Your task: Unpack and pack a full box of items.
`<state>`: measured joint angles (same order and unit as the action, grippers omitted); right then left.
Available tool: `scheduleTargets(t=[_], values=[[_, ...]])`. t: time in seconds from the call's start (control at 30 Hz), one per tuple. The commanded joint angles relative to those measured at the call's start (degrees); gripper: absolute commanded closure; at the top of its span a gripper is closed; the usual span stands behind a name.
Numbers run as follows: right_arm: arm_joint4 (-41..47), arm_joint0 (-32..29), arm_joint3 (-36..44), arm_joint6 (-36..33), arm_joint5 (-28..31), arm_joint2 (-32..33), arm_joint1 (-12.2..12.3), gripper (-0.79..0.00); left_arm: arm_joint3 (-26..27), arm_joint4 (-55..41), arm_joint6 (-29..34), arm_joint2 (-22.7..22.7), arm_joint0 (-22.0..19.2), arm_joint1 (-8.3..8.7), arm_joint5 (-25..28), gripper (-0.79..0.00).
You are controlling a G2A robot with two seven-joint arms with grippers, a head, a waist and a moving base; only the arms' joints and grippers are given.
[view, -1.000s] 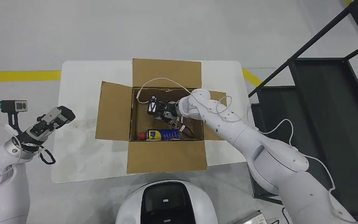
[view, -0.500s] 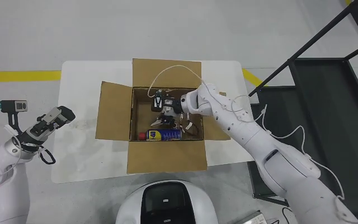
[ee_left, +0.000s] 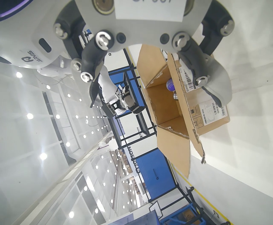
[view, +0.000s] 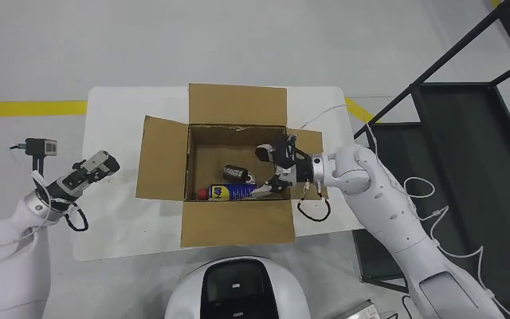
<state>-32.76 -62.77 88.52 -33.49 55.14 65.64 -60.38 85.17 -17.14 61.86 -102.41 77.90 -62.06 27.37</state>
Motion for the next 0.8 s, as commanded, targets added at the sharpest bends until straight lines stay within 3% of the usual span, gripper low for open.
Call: scheduleTargets(t=[0.0,0.27,0.5,0.63,0.77], values=[[3.25,-0.97,0.7,-1.93,-0.94,1.0,0.4,-0.785,-2.49,2.5,-0.75,2.1,-2.22,0.0,0.57,-0.785],[3.25,-0.97,0.7,-1.93,-0.94,1.0,0.4,-0.785,-11.93,6.33,-1.38,10.45,-11.03,-0.43,2.03,-0.785],[3.25,-0.97,0.7,-1.93,-0.94,1.0,0.4,-0.785,-19.51,3.82,-0.46,17.25,-17.87,-1.36,0.97,-0.785],[3.25,-0.97,0.7,-1.93,-0.94,1.0,0.4,-0.785,-19.52,1.11,1.84,19.92,-19.96,-1.76,1.0,-0.785],[4.02,-1.51,0.55,-0.86,-1.96,1.28,0.4,-0.785,-15.22,-1.52,4.64,21.13,-19.98,-1.75,0.37,-0.785]])
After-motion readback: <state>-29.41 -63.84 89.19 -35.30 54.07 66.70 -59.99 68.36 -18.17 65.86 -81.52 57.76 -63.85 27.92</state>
